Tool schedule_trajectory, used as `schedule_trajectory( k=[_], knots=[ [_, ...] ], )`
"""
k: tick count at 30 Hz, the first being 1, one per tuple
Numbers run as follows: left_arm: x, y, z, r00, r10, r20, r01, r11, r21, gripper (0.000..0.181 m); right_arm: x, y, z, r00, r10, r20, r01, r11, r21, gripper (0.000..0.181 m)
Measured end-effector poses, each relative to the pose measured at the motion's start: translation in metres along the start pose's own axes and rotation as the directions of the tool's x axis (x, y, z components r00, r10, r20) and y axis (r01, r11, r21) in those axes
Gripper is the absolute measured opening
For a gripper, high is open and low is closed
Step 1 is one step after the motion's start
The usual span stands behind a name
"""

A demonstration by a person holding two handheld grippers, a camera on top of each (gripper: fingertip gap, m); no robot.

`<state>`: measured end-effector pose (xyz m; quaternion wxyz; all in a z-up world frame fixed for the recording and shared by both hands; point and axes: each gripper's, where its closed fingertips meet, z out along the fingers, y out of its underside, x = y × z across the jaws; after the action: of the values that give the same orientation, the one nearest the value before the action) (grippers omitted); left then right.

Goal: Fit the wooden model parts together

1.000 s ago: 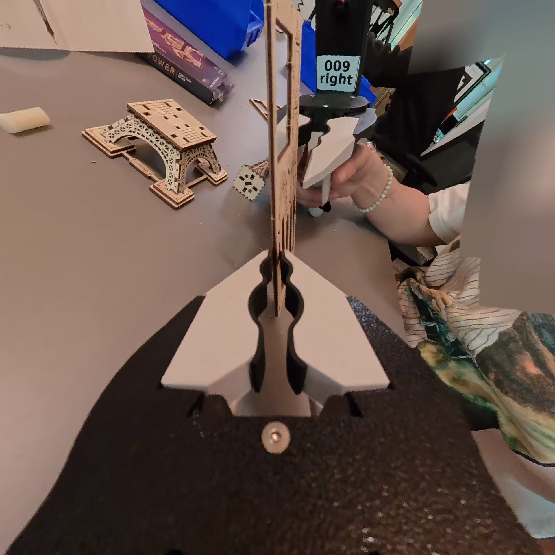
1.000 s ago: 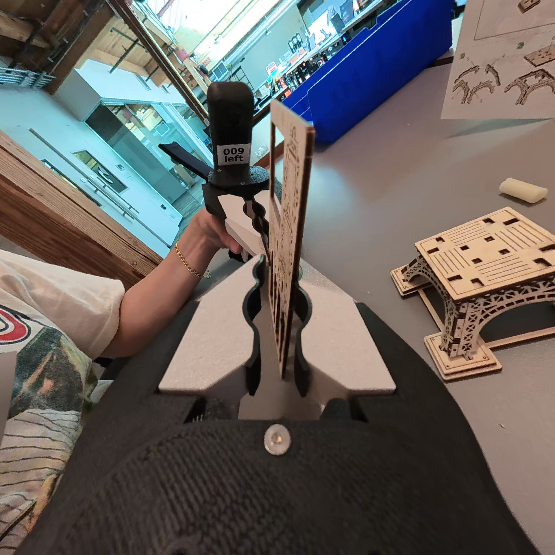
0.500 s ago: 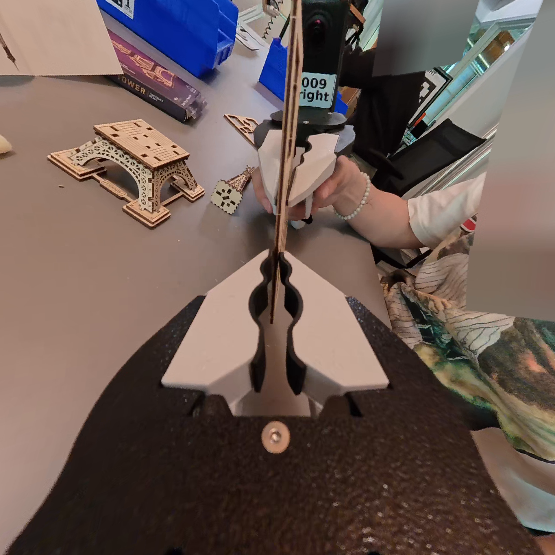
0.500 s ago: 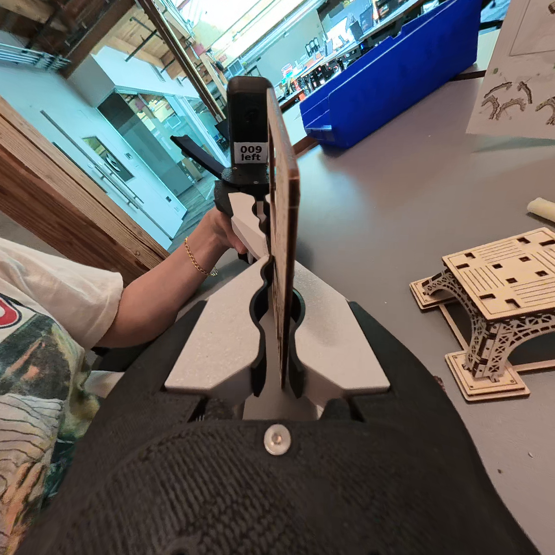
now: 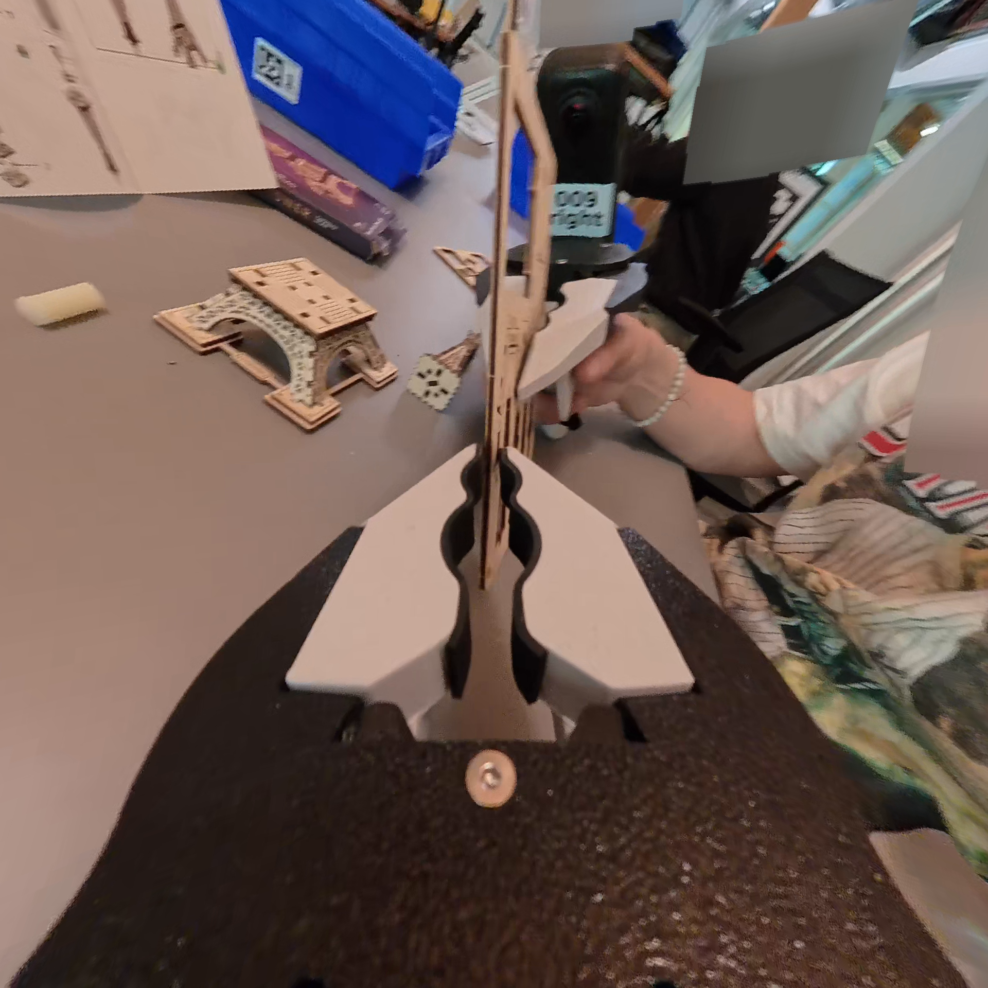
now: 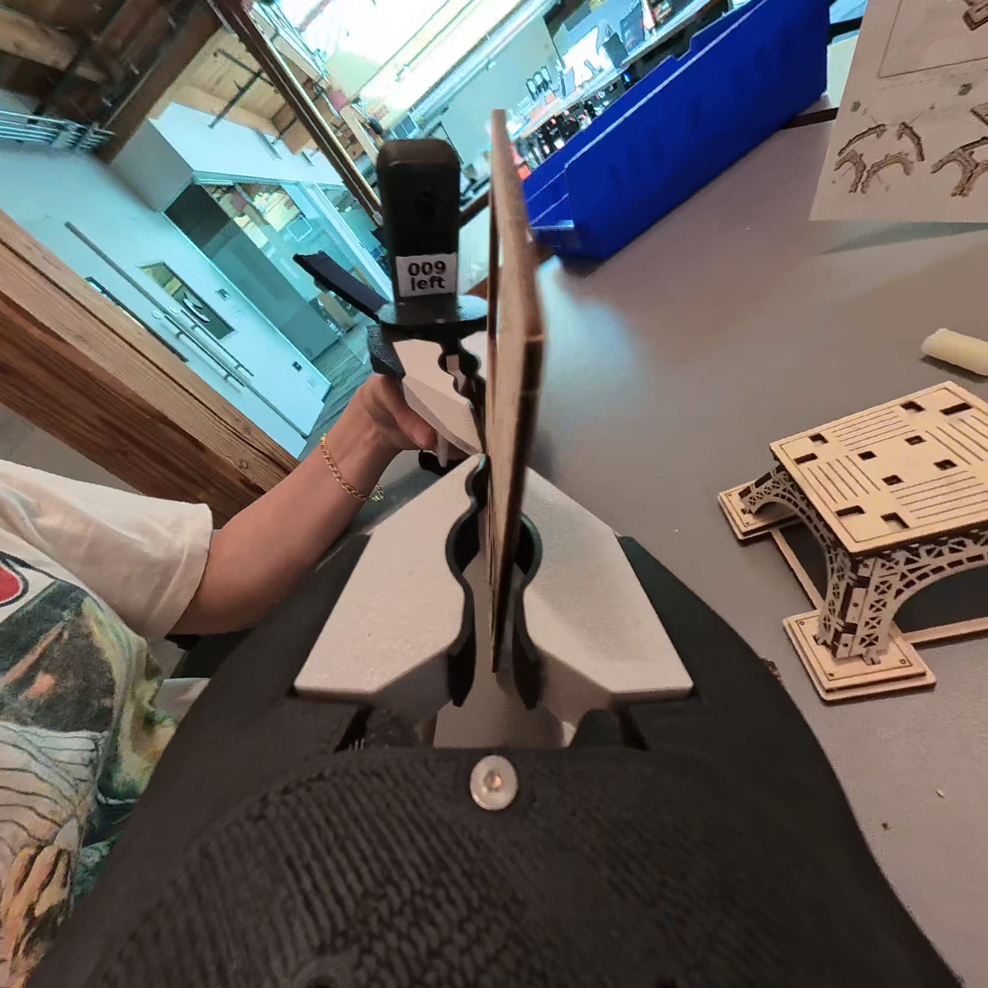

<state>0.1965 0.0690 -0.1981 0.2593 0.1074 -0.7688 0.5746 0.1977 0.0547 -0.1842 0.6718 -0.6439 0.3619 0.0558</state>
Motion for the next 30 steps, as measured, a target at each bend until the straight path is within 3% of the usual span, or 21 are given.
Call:
schedule_trajectory(
  k=[6, 16, 18, 19, 24, 30],
  knots=[
    [-0.018, 0.009, 0.004, 0.99, 0.026, 0.137, -0.016, 0.997, -0.077, 0.007, 0.012, 0.01, 0.002, 0.993, -0.026, -0.113, 0.017, 0.997, -0.076, 0.001],
    [-0.026, 0.015, 0.007, 0.973, 0.075, 0.219, -0.047, 0.99, -0.133, 0.006, 0.021, 0.017, 0.0, 0.987, -0.005, -0.158, -0.014, 0.993, -0.118, 0.002],
    [-0.023, 0.022, 0.007, 0.977, 0.087, 0.196, -0.051, 0.983, -0.178, 0.022, 0.021, 0.017, 0.0, 0.986, -0.013, -0.163, -0.007, 0.993, -0.12, 0.003],
    [-0.024, 0.025, 0.006, 0.977, 0.082, 0.196, -0.044, 0.981, -0.191, 0.021, 0.02, 0.017, 0.0, 0.986, -0.017, -0.163, -0.003, 0.993, -0.12, 0.003],
    [-0.029, 0.02, 0.005, 0.968, 0.092, 0.234, -0.051, 0.984, -0.172, 0.016, 0.021, 0.016, 0.0, 0.987, -0.004, -0.159, -0.014, 0.993, -0.114, 0.002],
    [-0.034, 0.016, 0.004, 0.961, 0.077, 0.267, -0.039, 0.988, -0.147, 0.025, 0.021, 0.017, 0.0, 0.987, -0.005, -0.162, -0.014, 0.993, -0.115, 0.003]
  ],
)
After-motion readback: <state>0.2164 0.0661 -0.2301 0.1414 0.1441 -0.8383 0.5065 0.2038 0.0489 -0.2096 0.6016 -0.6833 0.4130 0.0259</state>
